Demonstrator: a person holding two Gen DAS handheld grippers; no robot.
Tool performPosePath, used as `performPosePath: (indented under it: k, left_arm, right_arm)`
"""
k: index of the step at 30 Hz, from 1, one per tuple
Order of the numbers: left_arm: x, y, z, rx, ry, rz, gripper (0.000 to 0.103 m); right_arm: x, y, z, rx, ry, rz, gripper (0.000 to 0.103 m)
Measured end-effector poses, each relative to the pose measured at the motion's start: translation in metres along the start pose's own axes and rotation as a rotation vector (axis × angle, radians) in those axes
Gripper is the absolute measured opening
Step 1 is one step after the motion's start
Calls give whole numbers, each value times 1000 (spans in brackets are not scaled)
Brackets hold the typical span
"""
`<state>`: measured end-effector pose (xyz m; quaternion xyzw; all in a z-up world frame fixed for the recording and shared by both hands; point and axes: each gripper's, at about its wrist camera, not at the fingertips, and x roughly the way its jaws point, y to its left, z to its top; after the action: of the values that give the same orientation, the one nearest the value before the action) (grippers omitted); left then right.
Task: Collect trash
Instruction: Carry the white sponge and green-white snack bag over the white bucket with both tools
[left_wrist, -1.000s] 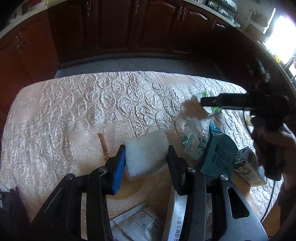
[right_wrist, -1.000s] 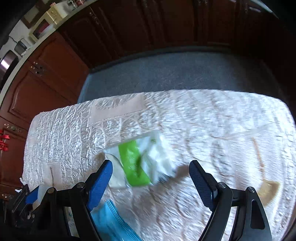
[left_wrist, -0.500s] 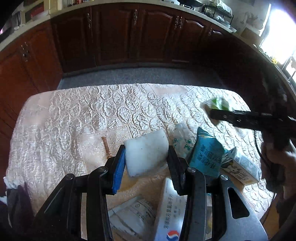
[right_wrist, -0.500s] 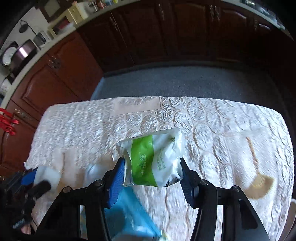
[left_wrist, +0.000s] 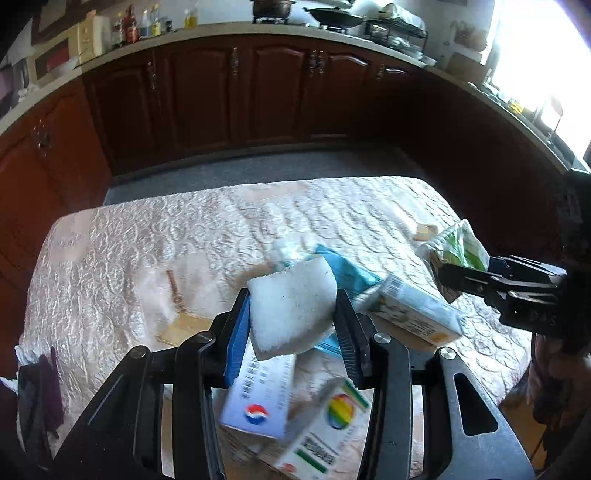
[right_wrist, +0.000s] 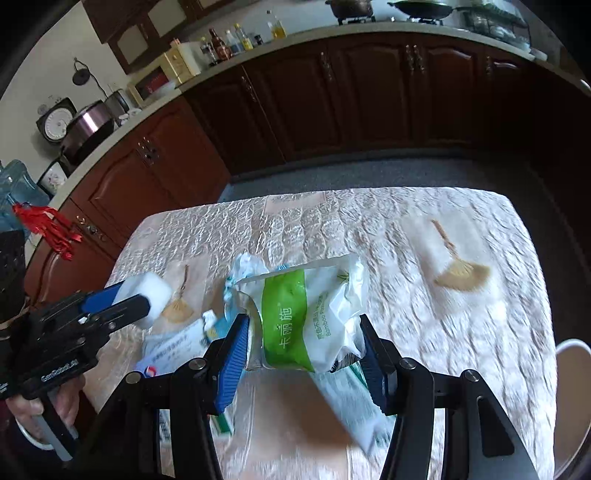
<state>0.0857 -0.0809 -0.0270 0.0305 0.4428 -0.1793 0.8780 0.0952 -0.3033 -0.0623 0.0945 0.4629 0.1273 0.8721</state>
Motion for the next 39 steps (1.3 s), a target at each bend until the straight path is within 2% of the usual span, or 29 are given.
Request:
performPosePath:
  k: [10,18,39]
  left_arm:
    - [-7,-77,-13,93,-6,-66,41]
    - [-5,-142,-17,187,-6,-133,41]
    - [12,-274,-22,354,17,-252,41]
  right_arm:
    - [-64,-46,-52,109,-60,-40,55]
    - [-109,-94,-91,212,-106,-107,55]
    - [-198,-195,-155,408,-183,-266,57]
